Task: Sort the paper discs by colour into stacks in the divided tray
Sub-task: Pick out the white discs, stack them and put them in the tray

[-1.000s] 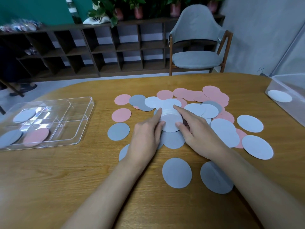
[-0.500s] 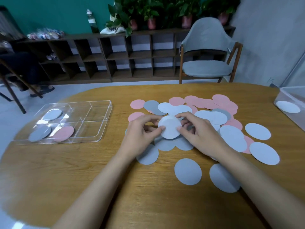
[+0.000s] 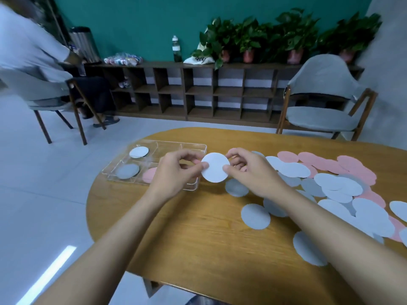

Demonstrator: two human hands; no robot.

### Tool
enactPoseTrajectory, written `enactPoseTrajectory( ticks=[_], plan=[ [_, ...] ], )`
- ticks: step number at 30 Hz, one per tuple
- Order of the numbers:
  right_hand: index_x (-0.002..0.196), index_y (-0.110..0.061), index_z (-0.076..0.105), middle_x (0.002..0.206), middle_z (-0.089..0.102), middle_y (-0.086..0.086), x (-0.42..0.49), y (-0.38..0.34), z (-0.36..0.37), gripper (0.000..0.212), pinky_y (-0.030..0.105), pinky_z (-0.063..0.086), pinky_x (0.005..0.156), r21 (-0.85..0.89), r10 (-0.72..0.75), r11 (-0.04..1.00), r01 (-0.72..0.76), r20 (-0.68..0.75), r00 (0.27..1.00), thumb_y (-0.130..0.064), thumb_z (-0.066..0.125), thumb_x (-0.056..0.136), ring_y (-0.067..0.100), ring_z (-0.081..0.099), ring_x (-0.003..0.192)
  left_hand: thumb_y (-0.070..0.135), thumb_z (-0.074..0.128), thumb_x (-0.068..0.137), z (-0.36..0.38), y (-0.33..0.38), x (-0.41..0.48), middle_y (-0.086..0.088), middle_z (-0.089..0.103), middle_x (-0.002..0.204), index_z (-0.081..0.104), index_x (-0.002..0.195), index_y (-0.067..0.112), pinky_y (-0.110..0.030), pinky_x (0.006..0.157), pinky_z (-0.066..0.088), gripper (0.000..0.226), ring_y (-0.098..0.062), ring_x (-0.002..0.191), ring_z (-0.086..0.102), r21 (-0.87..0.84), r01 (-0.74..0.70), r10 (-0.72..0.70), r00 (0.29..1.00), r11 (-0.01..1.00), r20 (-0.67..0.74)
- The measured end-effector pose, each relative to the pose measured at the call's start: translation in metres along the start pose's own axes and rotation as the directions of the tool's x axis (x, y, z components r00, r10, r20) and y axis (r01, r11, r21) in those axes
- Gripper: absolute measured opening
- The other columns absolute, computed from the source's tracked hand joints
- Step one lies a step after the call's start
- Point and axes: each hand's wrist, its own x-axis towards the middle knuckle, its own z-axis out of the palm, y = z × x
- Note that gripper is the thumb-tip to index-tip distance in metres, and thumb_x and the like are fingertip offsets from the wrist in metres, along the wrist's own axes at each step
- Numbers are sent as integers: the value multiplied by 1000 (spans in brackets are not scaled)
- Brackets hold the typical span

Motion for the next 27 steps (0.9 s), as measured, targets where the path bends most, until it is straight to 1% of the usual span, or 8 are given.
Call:
enactPoseTrajectory(
  ticks=[2,6,10,14,17,20,24,27],
  plan=[
    [113,-29,67,93,72,-5,20,-9,17,21,23,47,84,-14,3,1000,-3,14,1000,-30,71,92,3,58,74,26,85,86,-22,-9,7,-2,77,94,79,102,24,-49,82,65,17,-25,79,79,0,7,-7,1000,1000,-24],
    [111,-30,65,96,73,-3,61,-28,53,21,20,46,68,-6,14,1000,-14,53,998,-29,71,91,5,59,71,28,86,85,-62,-31,24,2,76,90,79,102,25,-50,82,65,18,-22,79,79,48,13,-10,997,999,-80],
    [113,-29,65,90,70,-7,101,-44,85,22,24,41,64,-44,25,999,-21,97,995,-29,70,92,4,58,70,31,84,86,-98,-51,42,7,77,93,80,95,32,-48,86,63,10,-14,90,75,111,25,-12,992,993,-123],
    [110,-28,65,86,71,-10,140,-50,116,20,26,40,64,-67,45,997,-39,96,994,-29,70,91,2,57,65,34,83,88,-128,-70,66,5,77,98,80,102,25,-46,83,65,17,-17,82,78,125,94,-80,991,988,-111],
    [113,-27,64,86,68,-11,170,-54,138,21,24,38,57,-96,40,995,-29,116,992,-31,69,93,4,58,68,26,81,90,-146,-84,85,-2,75,103,78,108,13,-39,78,67,23,-18,80,78,152,121,-99,985,981,-144],
    [115,-24,66,89,68,-9,198,-56,162,25,24,40,59,-127,48,991,-32,128,991,-34,70,92,11,61,78,27,79,92,-163,-103,102,-2,74,108,77,112,11,-27,74,65,25,-17,85,76,218,137,-101,980,966,-169],
    [116,-19,69,97,74,-3,231,-52,190,31,28,43,70,-139,64,989,-44,145,987,-35,73,90,16,65,88,32,79,91,-182,-132,122,3,76,104,79,107,17,-40,83,65,22,-18,90,75,239,188,-139,968,953,-207],
    [115,-18,71,98,75,-1,247,-47,207,32,28,43,71,-163,87,985,-61,157,984,-36,74,89,18,66,89,32,79,90,-189,-146,131,3,78,98,80,103,17,-46,85,64,19,-18,89,75,250,217,-162,961,944,-224]
  ],
)
